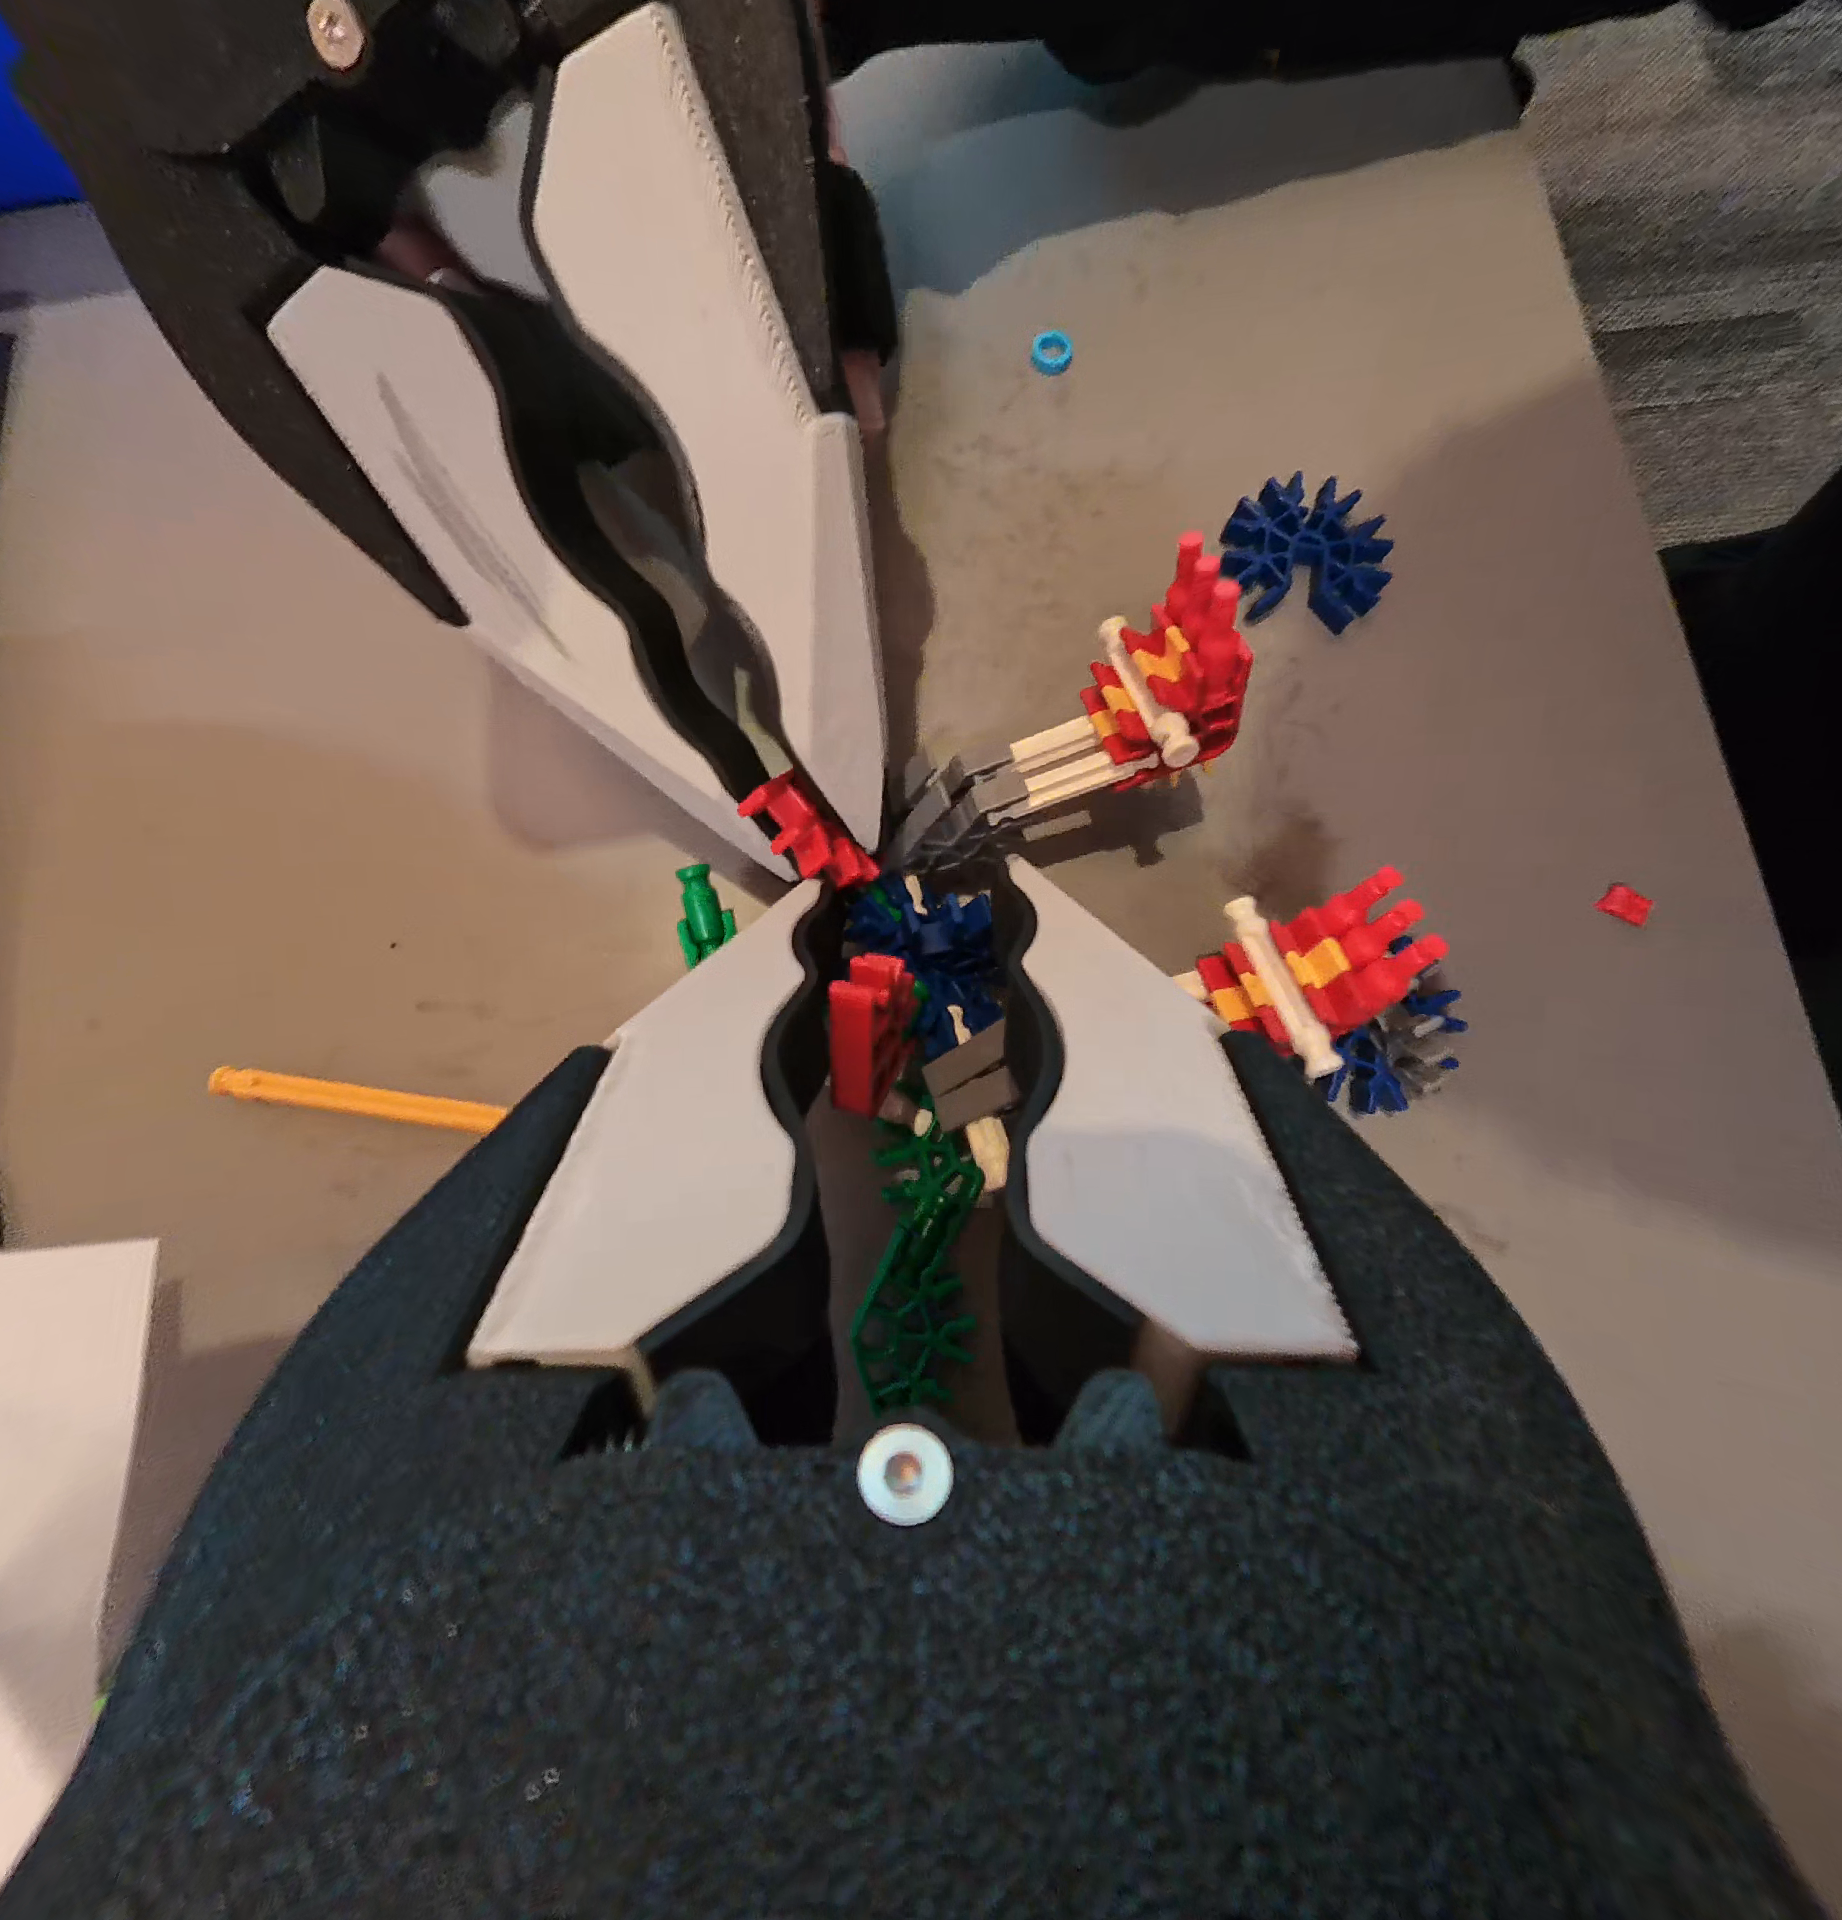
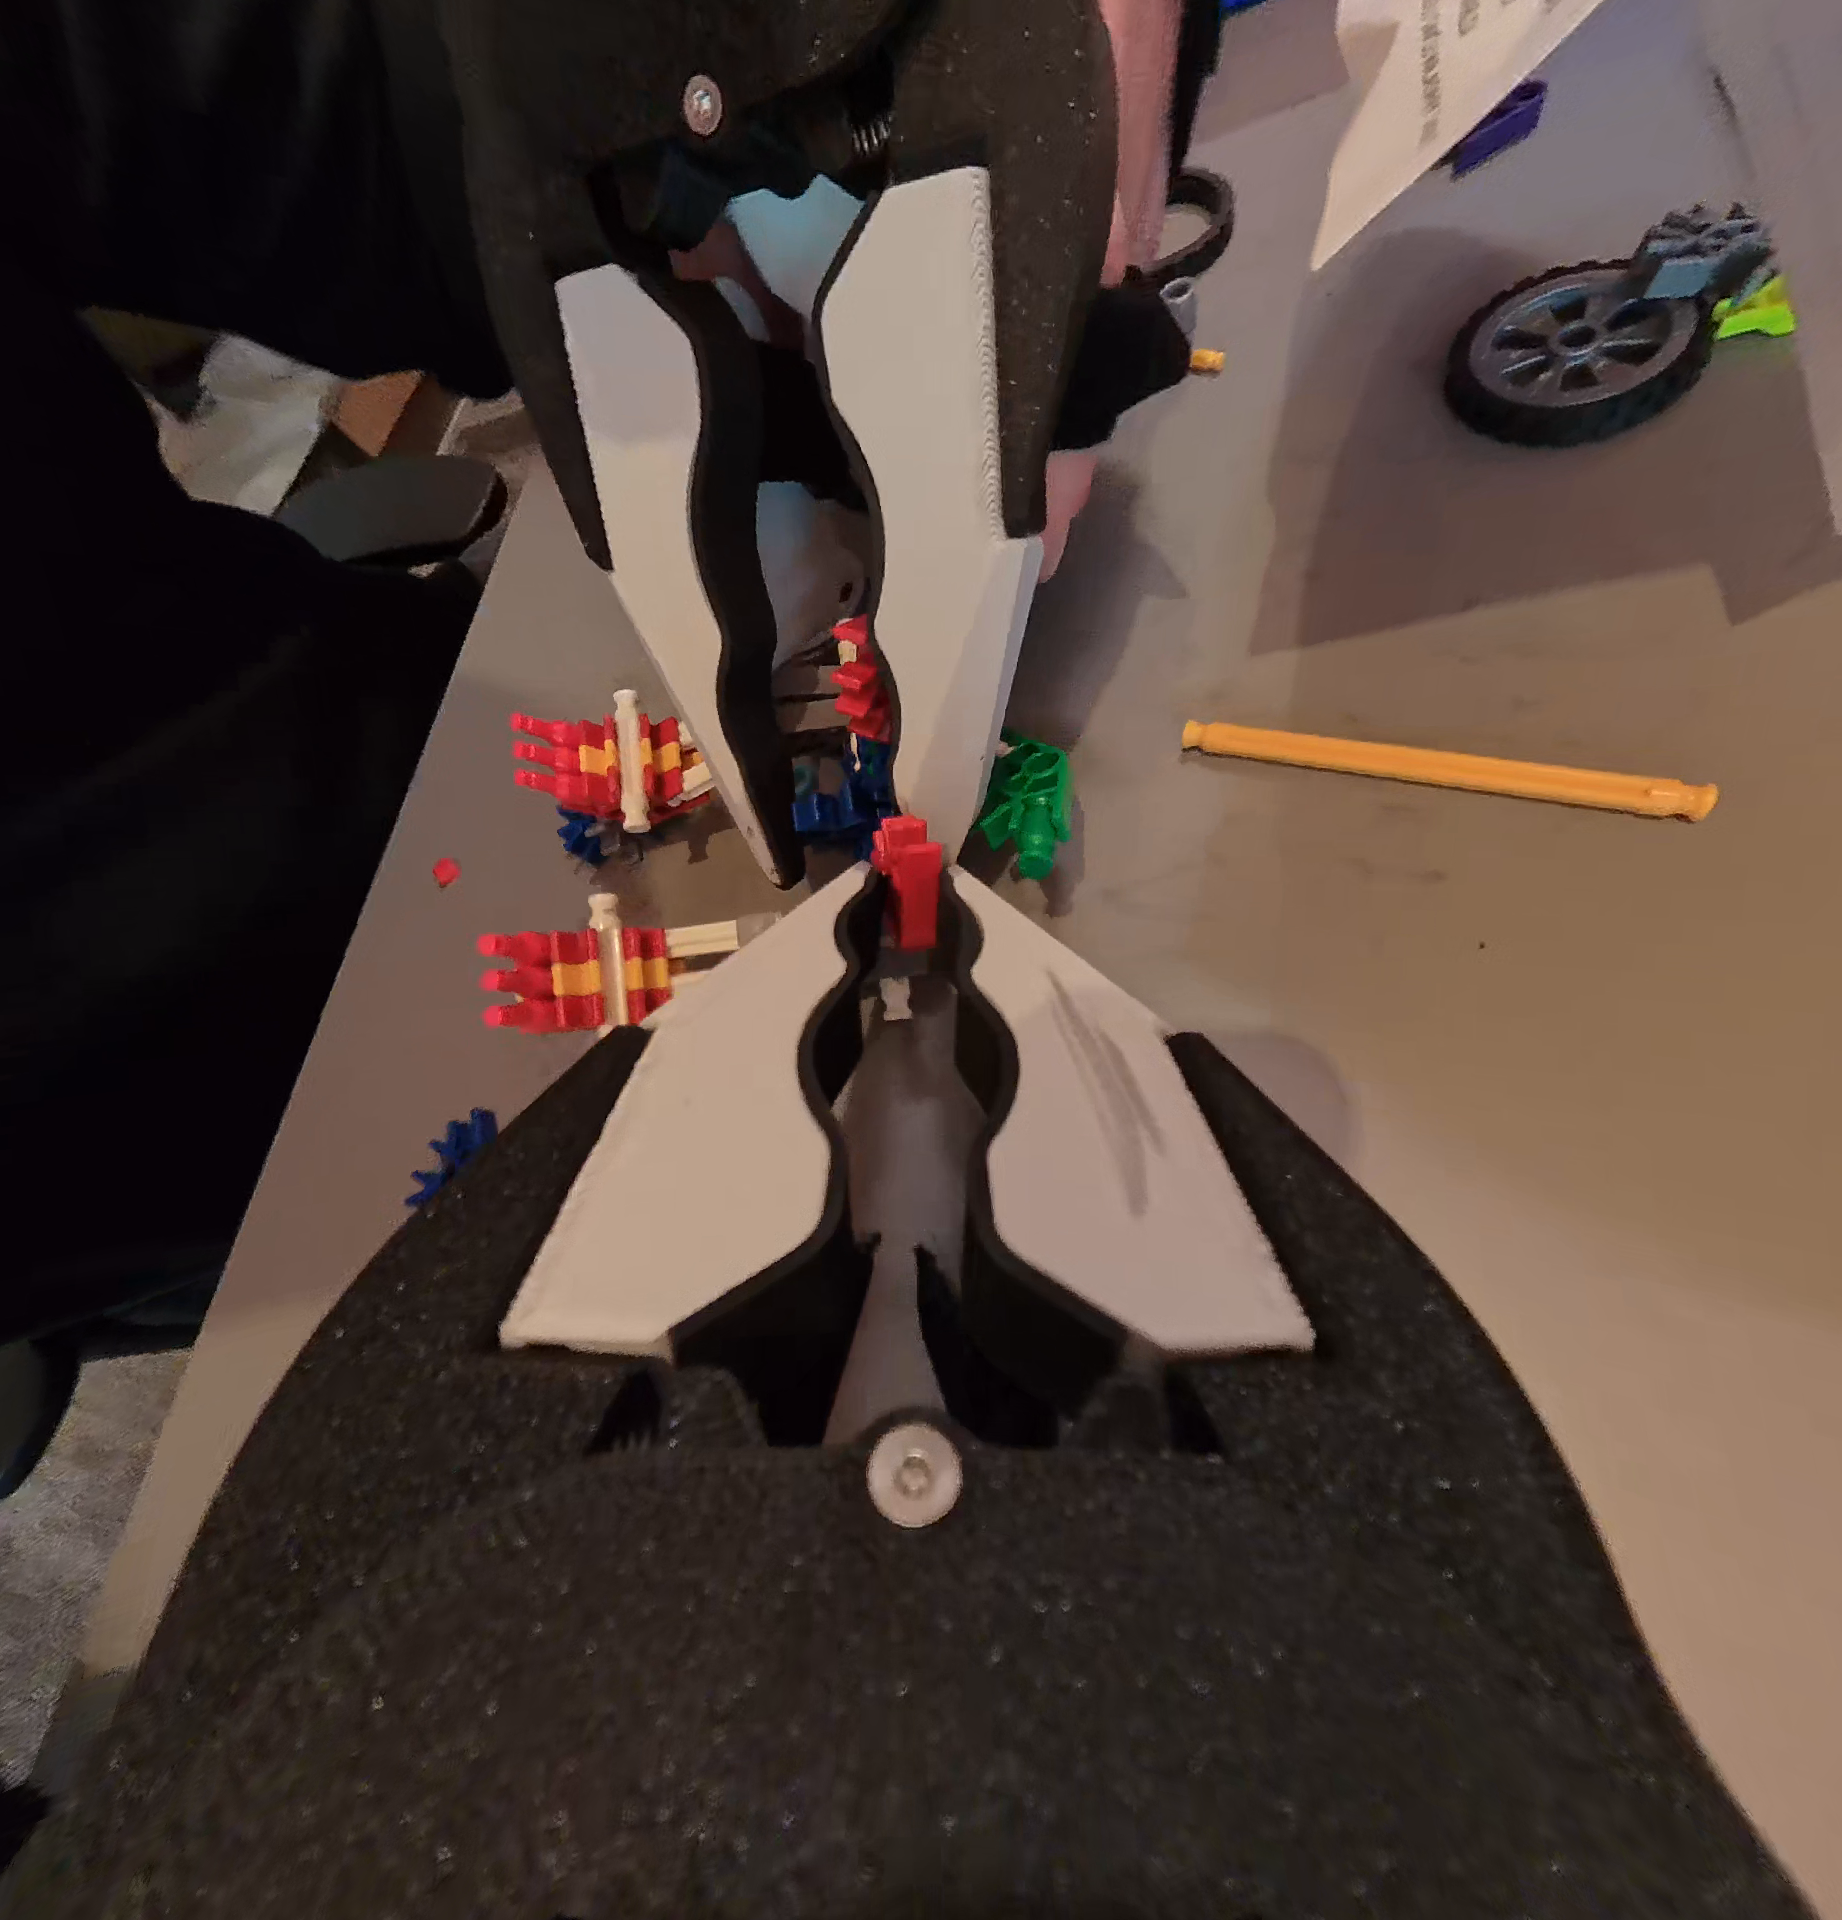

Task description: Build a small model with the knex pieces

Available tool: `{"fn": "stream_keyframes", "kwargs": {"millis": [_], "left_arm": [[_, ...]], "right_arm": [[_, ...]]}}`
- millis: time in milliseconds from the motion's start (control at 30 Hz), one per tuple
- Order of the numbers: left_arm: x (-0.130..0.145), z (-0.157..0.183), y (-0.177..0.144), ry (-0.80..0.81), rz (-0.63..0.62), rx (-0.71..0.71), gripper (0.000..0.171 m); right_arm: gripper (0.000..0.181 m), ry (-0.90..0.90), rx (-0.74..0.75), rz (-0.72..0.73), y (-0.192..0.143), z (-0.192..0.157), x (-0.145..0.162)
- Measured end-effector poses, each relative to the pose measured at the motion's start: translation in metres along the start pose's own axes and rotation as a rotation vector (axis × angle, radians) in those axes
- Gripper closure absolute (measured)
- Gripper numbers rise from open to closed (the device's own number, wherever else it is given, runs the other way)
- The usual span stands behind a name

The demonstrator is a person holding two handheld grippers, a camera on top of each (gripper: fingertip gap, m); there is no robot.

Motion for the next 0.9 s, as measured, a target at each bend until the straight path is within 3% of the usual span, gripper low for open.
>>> {"fn": "stream_keyframes", "kwargs": {"millis": [267, 500, 900], "left_arm": [[-0.0005, 0.0067, 0.0058, 0.015, 0.043, 0.092, 0.146], [-0.0009, 0.0094, 0.0069, 0.026, 0.045, 0.094, 0.146], [-0.0029, 0.0087, 0.002, 0.13, 0.02, -0.079, 0.143]], "right_arm": [[0.173, 0.007, -0.13, -0.033, 0.0015, -0.0036, 0.0039], [0.174, -0.009, -0.144, -0.043, 0.002, -0.0048, 0.0042], [0.172, -0.049, -0.016, 0.021, -0.0066, -0.0063, 0.0016]]}}
Point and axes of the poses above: each gripper's, where its closed fingertips meet, y out along the fingers, x out of its underside, z = x × y across the jaws, the point moved 7 cm from there along -y, back along the fingers, and after that the axes turned 11 degrees about -y, right-handed, at the moved point
